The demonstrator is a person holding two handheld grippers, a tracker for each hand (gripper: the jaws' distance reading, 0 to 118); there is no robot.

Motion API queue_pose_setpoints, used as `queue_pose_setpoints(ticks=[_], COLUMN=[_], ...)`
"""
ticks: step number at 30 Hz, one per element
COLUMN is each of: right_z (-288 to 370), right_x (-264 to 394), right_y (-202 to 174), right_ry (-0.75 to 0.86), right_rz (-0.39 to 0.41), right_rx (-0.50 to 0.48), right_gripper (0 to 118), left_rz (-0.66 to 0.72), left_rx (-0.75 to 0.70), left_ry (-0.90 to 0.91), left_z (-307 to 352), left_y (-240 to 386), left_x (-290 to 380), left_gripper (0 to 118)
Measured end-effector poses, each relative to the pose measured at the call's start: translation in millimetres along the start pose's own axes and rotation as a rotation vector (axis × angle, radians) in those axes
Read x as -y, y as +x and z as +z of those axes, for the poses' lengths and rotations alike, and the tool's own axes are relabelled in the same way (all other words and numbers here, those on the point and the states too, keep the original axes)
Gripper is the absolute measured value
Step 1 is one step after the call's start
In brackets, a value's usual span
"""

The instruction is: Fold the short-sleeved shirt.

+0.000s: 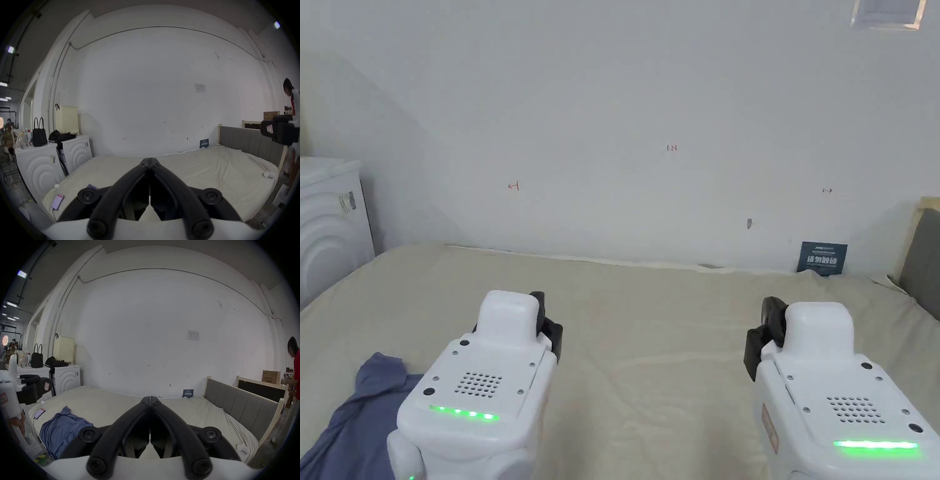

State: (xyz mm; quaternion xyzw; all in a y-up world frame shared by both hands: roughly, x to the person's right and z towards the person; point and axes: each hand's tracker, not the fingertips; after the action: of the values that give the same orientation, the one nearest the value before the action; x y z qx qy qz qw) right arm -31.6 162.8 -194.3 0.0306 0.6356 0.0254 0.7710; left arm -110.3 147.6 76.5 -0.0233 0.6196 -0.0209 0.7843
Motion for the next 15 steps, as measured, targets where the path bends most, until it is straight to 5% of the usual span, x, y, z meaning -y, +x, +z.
queue_pose_setpoints(ticks=[15], right_z=[0.3], right_x=[-2.0], right_y=[6.4], right_ry=[0.005], right_rz=[-0.040], right_rx=[0.005], right_gripper=[0], left_rz=[0.006], left_rx=[-0.010], left_ry=[0.006], left_z=[-4.6], left_y=[-10.9], left_x=[2.6], left_gripper=[0])
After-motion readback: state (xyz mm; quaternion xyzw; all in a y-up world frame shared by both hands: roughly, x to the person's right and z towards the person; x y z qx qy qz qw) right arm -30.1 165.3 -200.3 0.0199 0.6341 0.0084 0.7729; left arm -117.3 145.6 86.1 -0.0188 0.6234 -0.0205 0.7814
